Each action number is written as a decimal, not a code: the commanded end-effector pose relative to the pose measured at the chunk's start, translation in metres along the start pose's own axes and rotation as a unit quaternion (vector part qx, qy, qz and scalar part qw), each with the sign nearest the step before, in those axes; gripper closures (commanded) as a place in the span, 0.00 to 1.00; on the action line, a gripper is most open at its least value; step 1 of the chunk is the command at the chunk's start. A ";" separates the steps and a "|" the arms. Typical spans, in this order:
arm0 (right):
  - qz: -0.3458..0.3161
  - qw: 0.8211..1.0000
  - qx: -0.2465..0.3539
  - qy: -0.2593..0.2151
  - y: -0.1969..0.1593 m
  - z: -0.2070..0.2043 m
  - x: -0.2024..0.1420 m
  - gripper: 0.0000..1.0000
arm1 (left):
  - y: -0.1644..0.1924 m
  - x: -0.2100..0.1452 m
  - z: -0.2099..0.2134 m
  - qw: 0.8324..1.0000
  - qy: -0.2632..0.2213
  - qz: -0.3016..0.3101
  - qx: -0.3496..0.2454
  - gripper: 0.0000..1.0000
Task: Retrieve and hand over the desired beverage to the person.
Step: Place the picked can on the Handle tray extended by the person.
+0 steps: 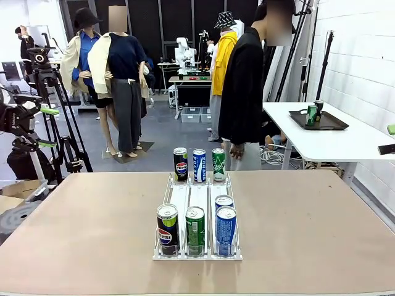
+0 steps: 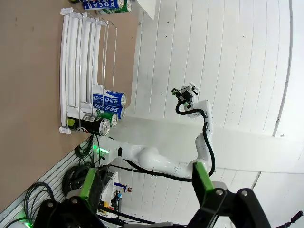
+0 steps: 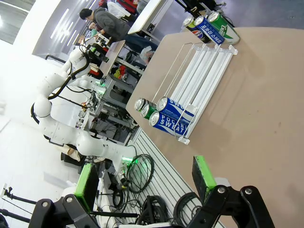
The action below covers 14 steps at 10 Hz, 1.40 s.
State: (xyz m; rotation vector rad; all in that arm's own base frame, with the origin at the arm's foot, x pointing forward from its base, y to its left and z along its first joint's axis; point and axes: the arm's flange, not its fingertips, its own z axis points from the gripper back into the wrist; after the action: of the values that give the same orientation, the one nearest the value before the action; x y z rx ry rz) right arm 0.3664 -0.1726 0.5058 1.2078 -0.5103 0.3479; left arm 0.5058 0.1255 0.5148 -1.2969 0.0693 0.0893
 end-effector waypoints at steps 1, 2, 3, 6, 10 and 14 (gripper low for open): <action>0.002 1.000 -0.004 -0.004 0.000 -0.003 -0.002 0.00 | -0.001 0.000 0.001 1.000 -0.003 0.004 0.001 0.00; 0.002 1.000 -0.004 -0.004 0.000 -0.003 -0.002 0.00 | -0.001 0.000 0.001 1.000 -0.003 0.004 0.001 0.00; 0.002 1.000 -0.004 -0.004 0.000 -0.003 -0.002 0.00 | -0.001 0.000 0.001 1.000 -0.003 0.004 0.001 0.00; 0.002 1.000 -0.004 -0.004 0.000 -0.003 -0.002 0.00 | -0.001 0.000 0.001 1.000 -0.003 0.004 0.001 0.00; 0.002 1.000 -0.004 -0.004 0.000 -0.003 -0.002 0.00 | -0.001 0.000 0.001 1.000 -0.003 0.004 0.001 0.00; 0.002 1.000 -0.004 -0.004 0.000 -0.003 -0.002 0.00 | -0.001 0.000 0.001 1.000 -0.003 0.004 0.001 0.00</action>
State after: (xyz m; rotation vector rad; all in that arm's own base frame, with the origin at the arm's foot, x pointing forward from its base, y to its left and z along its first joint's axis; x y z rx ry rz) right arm 0.3664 -0.1726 0.5058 1.2078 -0.5103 0.3479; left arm 0.5058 0.1255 0.5148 -1.2969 0.0693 0.0893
